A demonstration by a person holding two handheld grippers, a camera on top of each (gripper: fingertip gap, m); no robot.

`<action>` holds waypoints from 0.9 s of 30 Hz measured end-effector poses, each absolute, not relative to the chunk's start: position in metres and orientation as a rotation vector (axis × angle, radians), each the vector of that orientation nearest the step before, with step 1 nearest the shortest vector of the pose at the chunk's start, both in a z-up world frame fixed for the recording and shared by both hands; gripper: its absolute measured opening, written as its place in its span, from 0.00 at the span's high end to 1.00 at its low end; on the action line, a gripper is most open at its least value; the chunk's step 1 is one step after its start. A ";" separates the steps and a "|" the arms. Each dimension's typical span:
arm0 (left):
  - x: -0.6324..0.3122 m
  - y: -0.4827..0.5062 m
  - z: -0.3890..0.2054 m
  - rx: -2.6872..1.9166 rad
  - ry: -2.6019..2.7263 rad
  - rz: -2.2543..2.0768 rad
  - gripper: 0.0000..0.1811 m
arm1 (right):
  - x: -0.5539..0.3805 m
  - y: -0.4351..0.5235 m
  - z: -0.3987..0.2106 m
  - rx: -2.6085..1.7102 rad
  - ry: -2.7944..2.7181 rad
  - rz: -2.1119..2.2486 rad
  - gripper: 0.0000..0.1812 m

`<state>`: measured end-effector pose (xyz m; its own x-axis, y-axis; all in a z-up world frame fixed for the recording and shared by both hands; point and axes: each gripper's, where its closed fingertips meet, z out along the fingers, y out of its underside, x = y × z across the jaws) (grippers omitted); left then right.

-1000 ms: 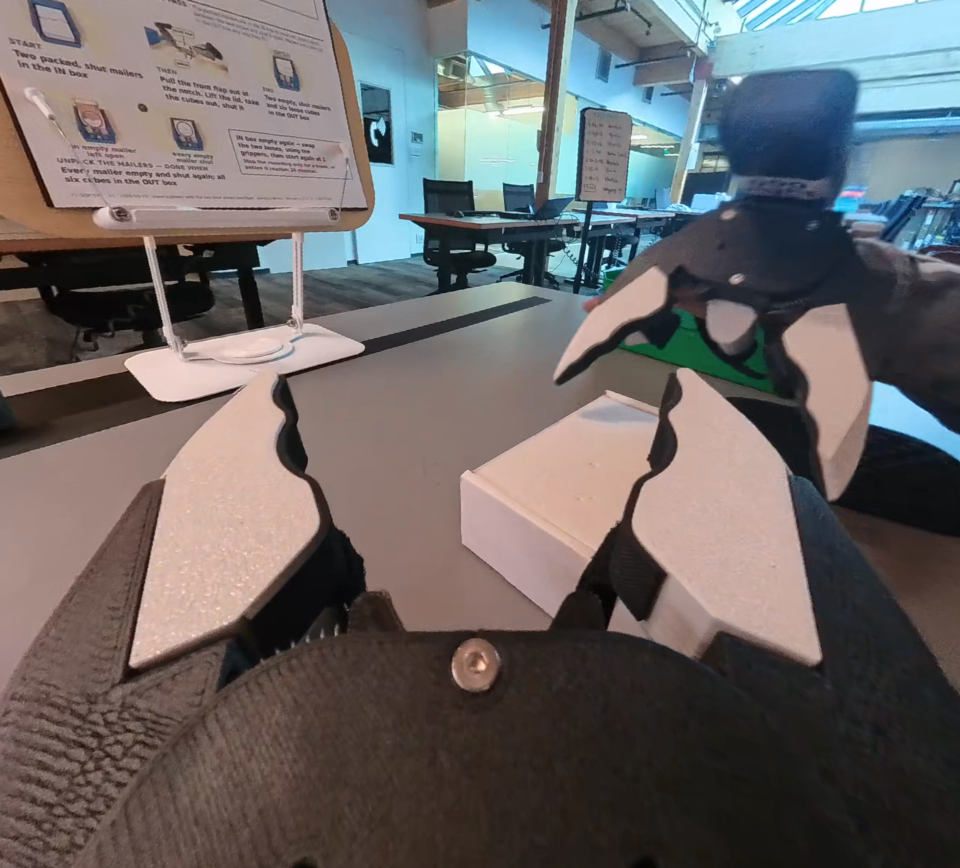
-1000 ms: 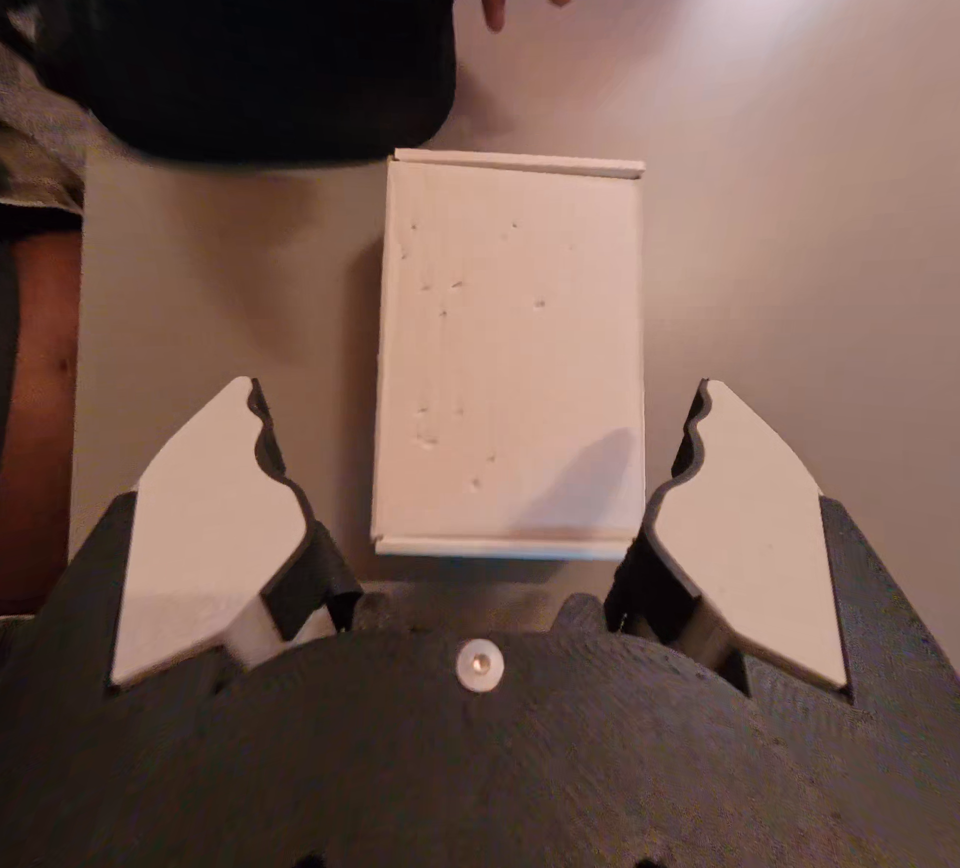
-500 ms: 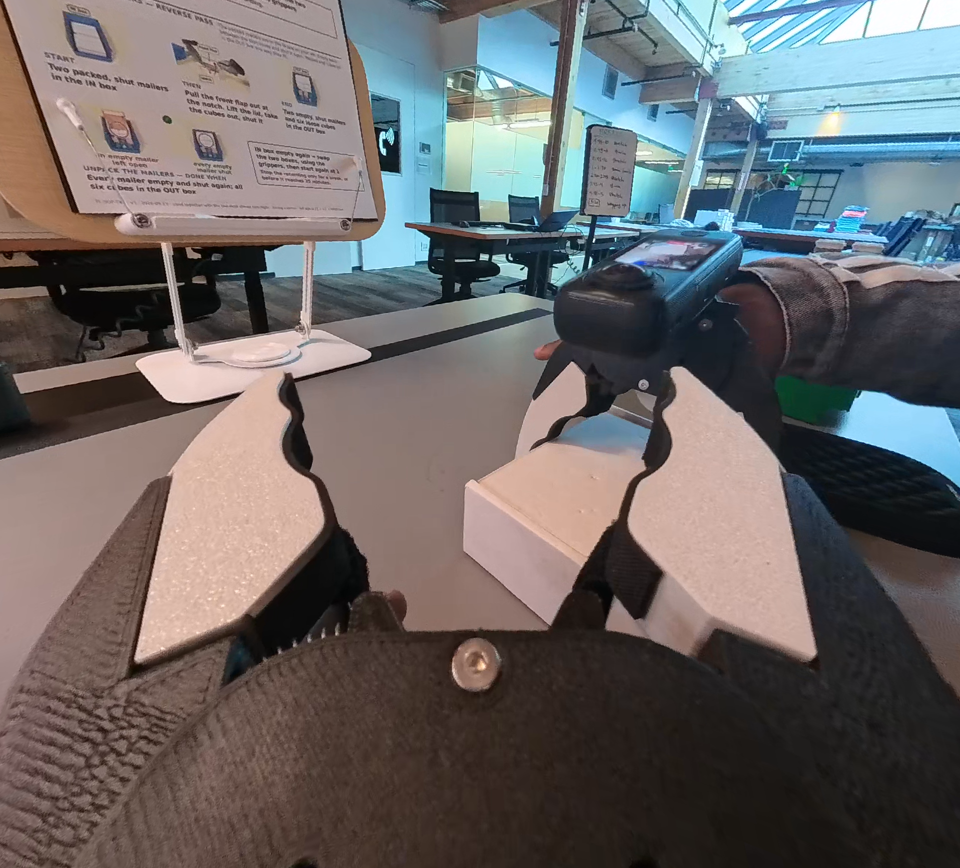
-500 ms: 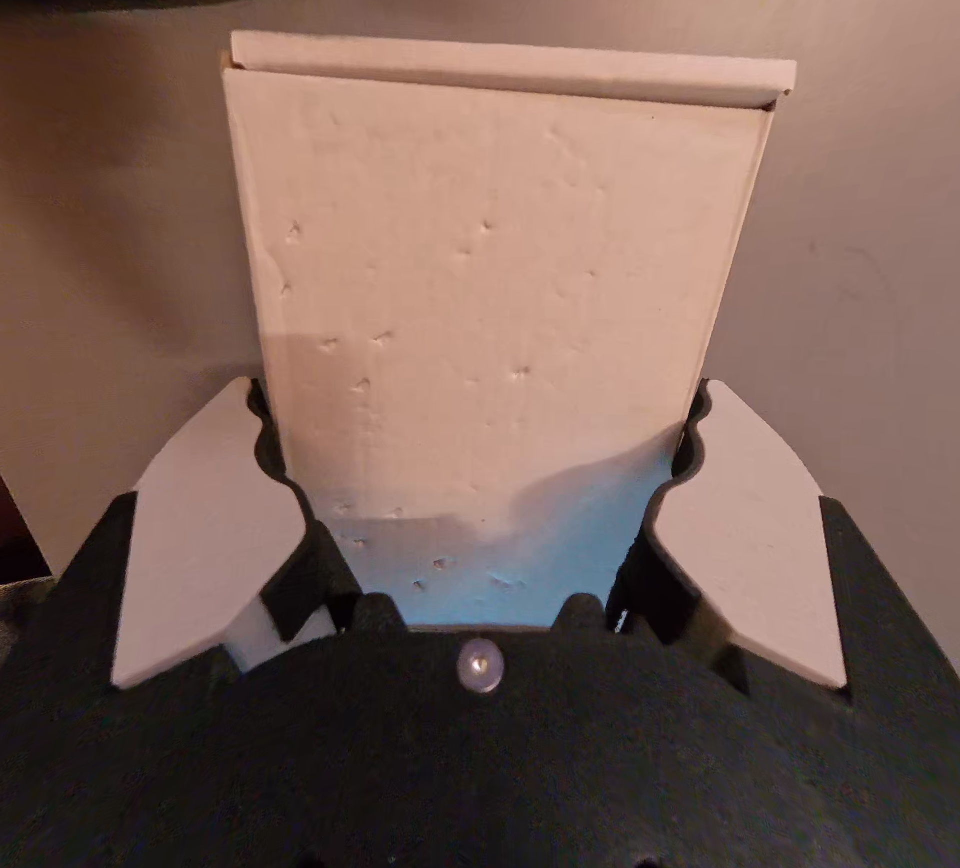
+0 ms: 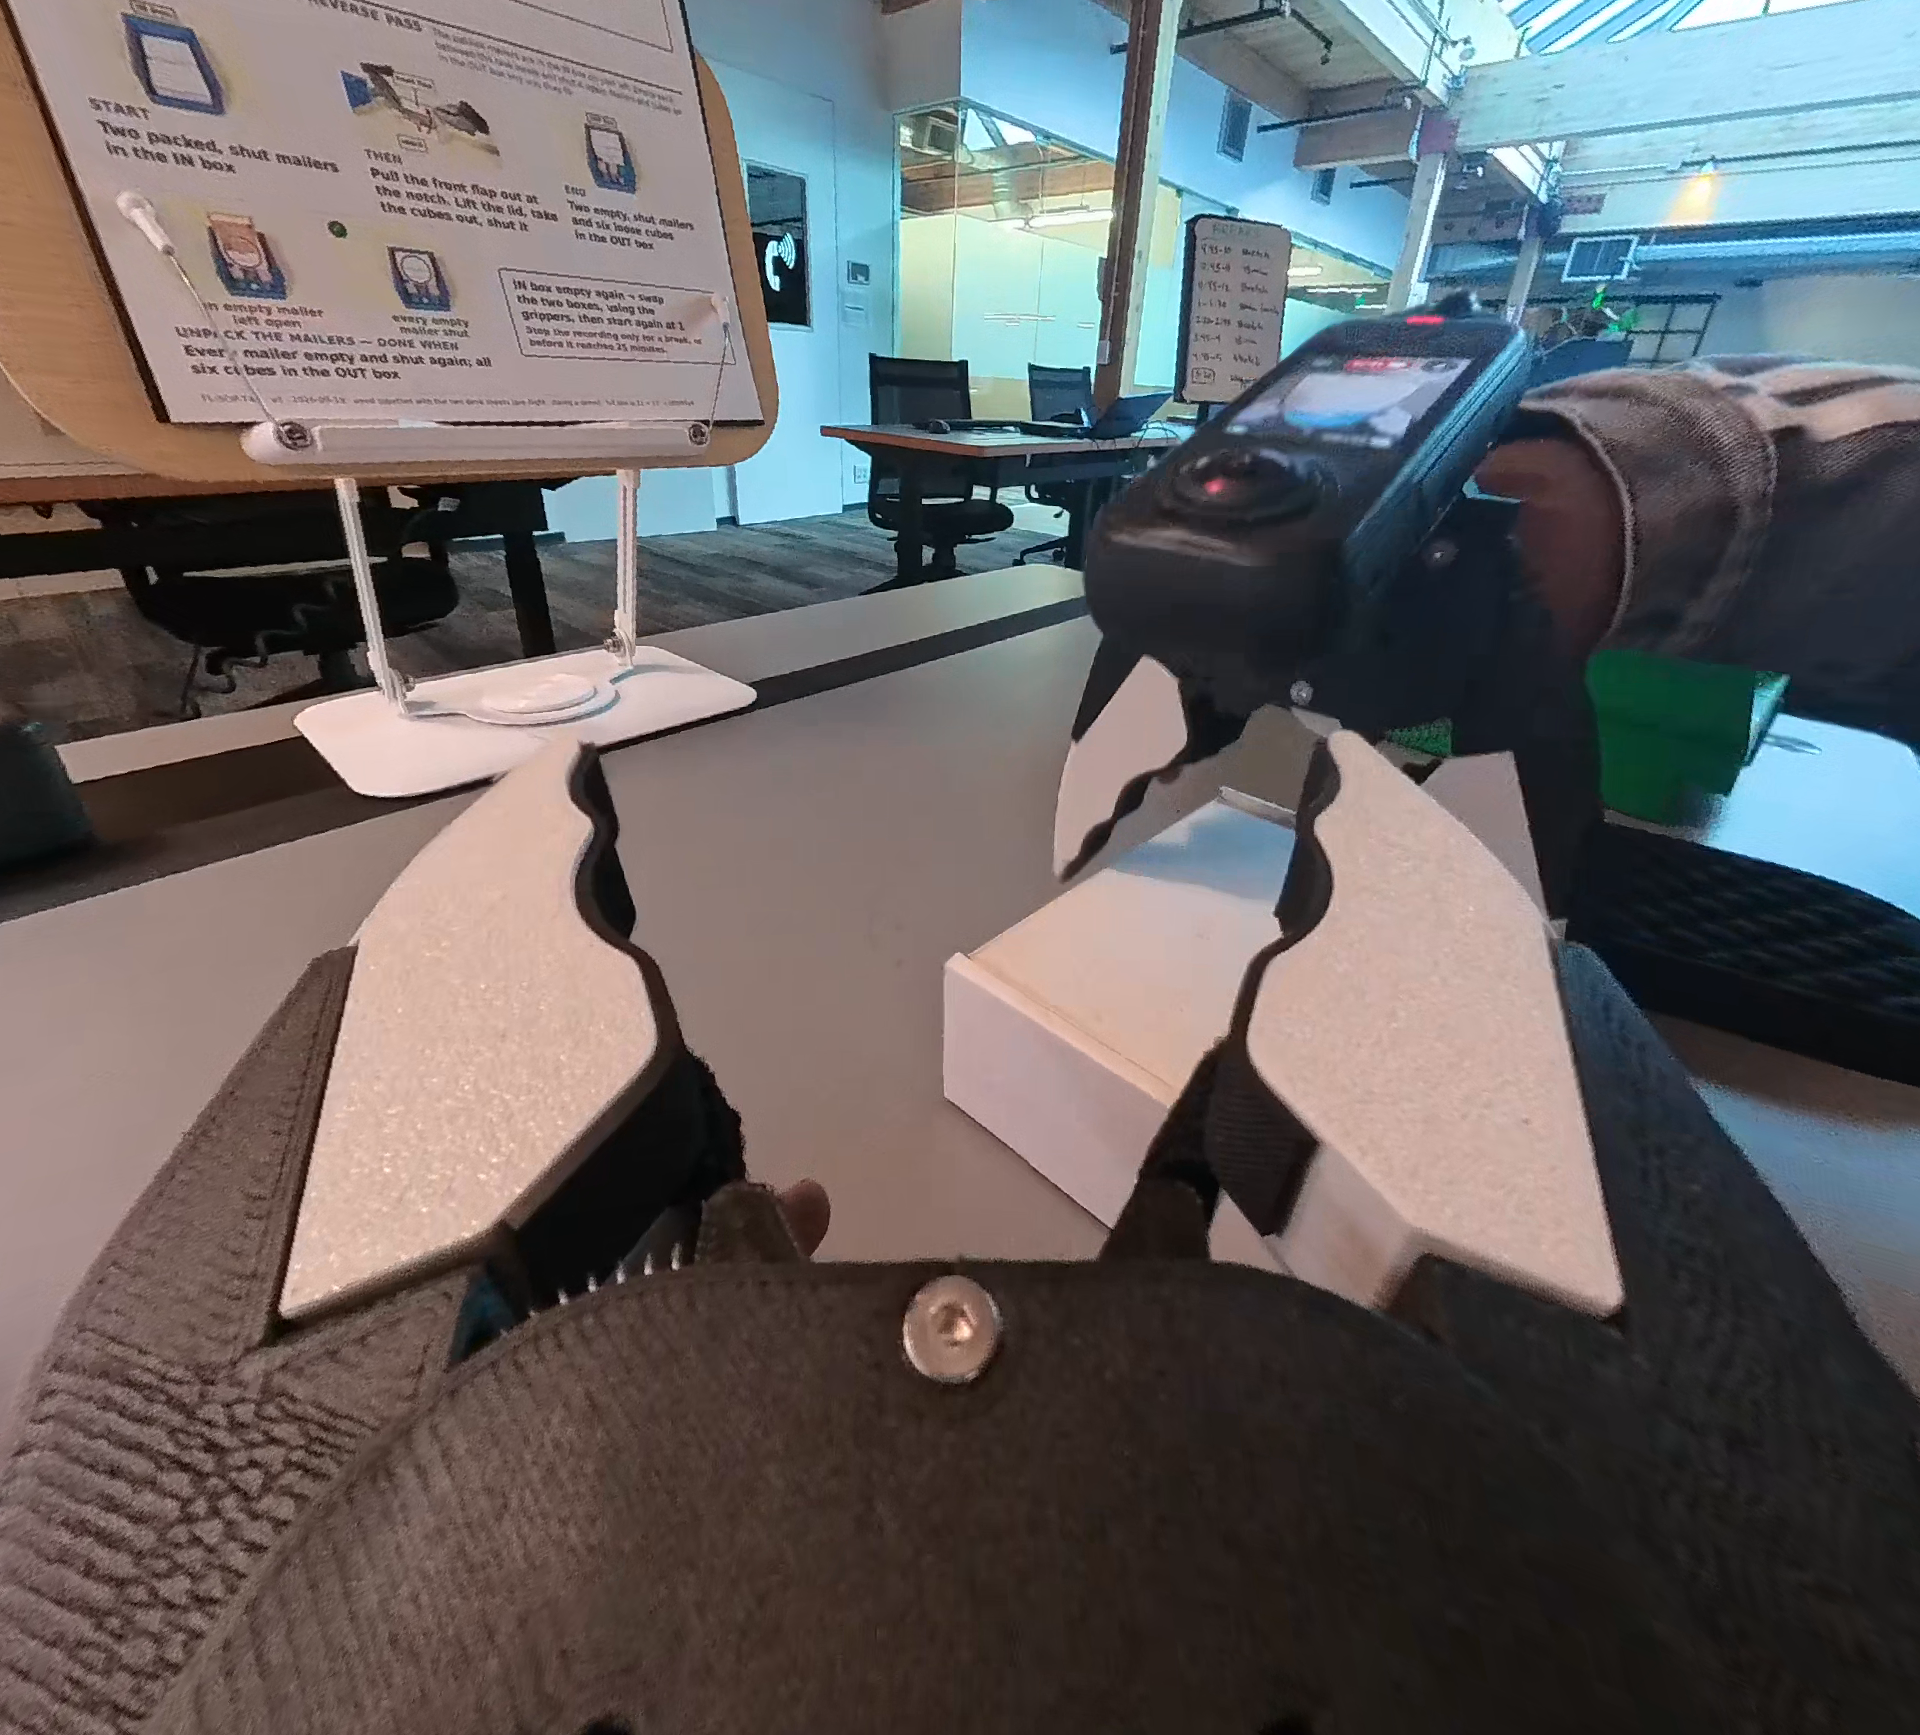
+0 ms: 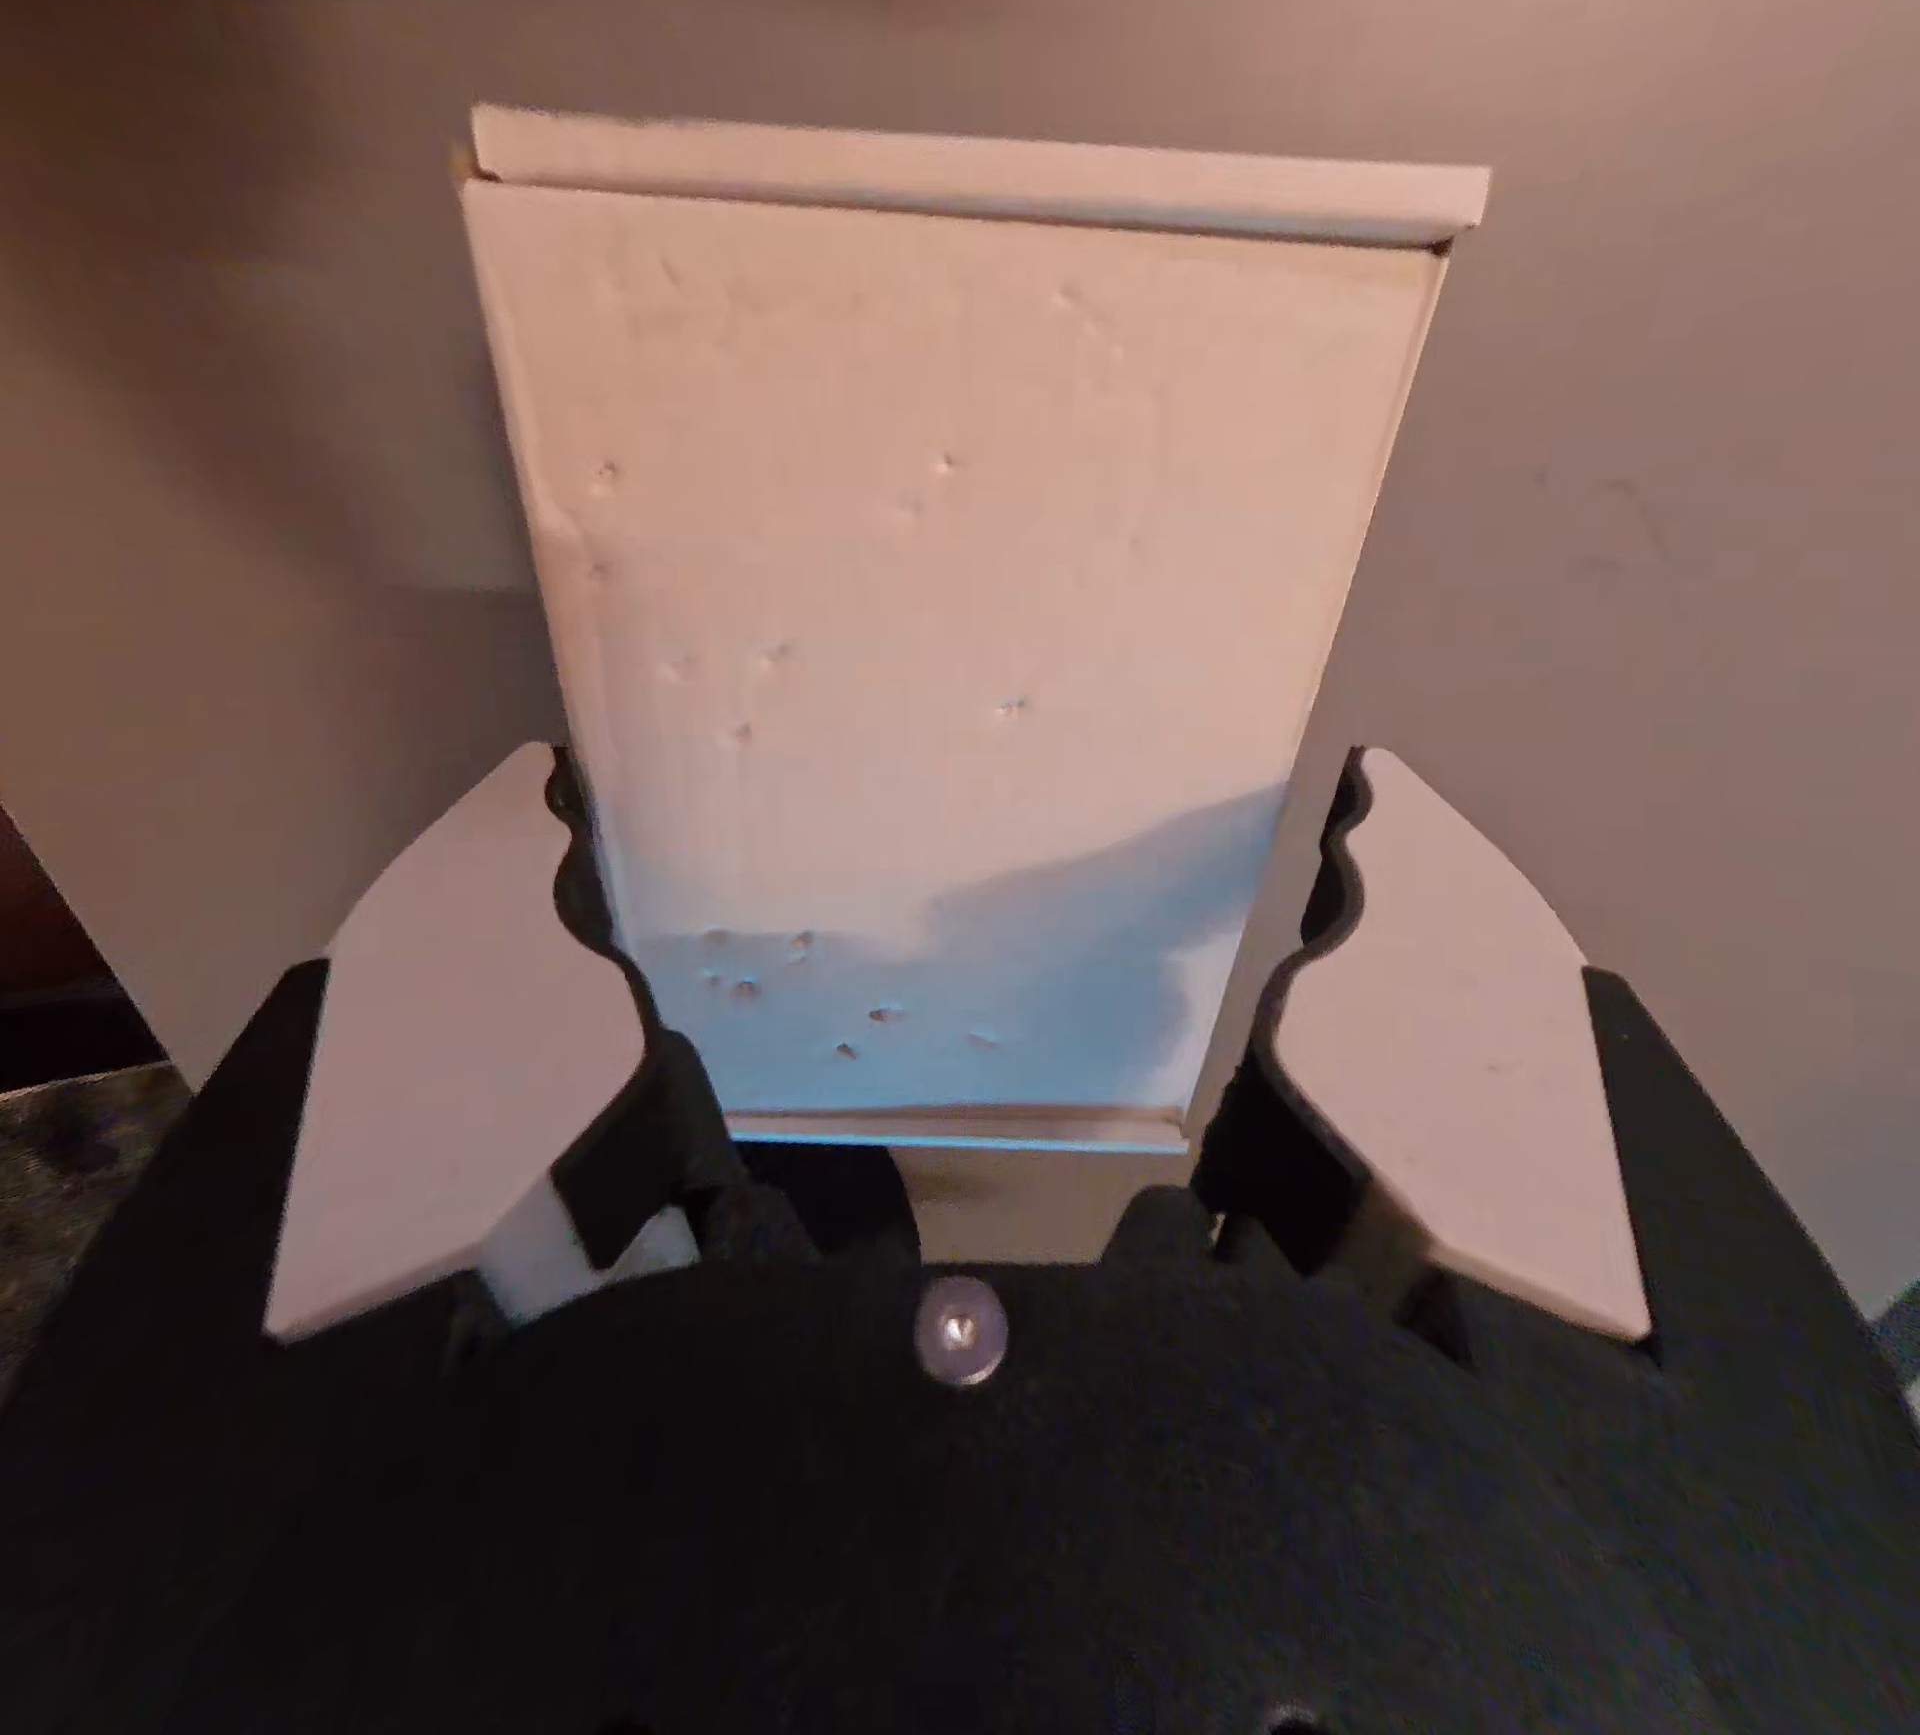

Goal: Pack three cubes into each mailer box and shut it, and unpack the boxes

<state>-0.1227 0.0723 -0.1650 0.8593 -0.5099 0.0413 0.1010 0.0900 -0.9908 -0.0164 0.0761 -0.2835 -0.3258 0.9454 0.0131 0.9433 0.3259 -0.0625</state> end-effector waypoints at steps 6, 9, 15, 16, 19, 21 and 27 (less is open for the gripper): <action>-0.128 0.072 -0.162 -1.407 0.332 -0.458 0.33 | -0.010 0.074 -0.290 -1.854 -2.562 0.007 0.30; -0.132 0.073 -0.159 -1.393 0.315 -0.432 0.33 | -0.010 0.075 -0.289 -1.873 -2.557 0.014 0.30; -0.147 0.072 -0.149 -1.351 0.212 -0.464 0.35 | -0.008 0.078 -0.267 -1.870 -2.525 0.073 0.30; -0.148 0.073 -0.149 -1.351 0.206 -0.467 0.35 | -0.006 0.078 -0.261 -1.853 -2.528 0.069 0.30; -0.148 0.073 -0.151 -1.361 0.209 -0.458 0.35 | 0.007 0.082 -0.244 -1.796 -2.535 0.046 0.30; -0.147 0.074 -0.152 -1.368 0.217 -0.455 0.35 | 0.023 0.086 -0.230 -1.765 -2.538 0.034 0.30; -0.142 0.074 -0.157 -1.386 0.244 -0.438 0.35 | 0.102 0.104 -0.187 -1.815 -2.458 -0.089 0.30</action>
<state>-0.1421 0.0743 -0.1565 0.8956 -0.4363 0.0876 0.1552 0.1219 -0.9803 0.1023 0.1042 -0.1873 -0.2926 0.9507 0.1024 0.9556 0.2945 -0.0035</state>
